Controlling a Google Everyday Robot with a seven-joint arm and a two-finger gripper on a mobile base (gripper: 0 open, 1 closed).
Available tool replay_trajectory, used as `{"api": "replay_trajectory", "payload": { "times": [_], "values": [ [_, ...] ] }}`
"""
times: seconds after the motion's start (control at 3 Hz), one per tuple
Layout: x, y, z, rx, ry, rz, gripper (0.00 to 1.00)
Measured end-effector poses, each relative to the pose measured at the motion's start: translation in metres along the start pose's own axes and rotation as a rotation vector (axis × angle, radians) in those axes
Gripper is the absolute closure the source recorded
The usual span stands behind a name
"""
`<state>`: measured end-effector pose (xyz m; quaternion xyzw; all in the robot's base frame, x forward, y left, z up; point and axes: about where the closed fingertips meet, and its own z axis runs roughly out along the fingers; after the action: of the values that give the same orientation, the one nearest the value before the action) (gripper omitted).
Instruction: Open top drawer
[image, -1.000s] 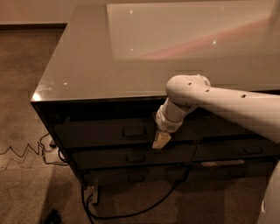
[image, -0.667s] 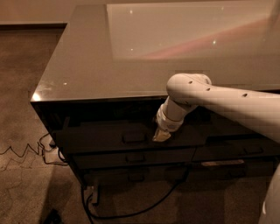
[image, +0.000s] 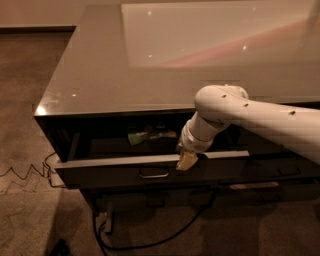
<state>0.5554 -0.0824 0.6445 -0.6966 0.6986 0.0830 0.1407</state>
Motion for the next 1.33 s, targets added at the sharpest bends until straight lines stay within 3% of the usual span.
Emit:
{"api": "replay_trajectory", "payload": {
  "times": [0.67,1.33],
  "values": [
    [0.008,0.046,-0.016,-0.029,0.009,0.058,0.58],
    [0.008,0.046,-0.017,-0.029,0.009,0.058,0.12]
  ]
}}
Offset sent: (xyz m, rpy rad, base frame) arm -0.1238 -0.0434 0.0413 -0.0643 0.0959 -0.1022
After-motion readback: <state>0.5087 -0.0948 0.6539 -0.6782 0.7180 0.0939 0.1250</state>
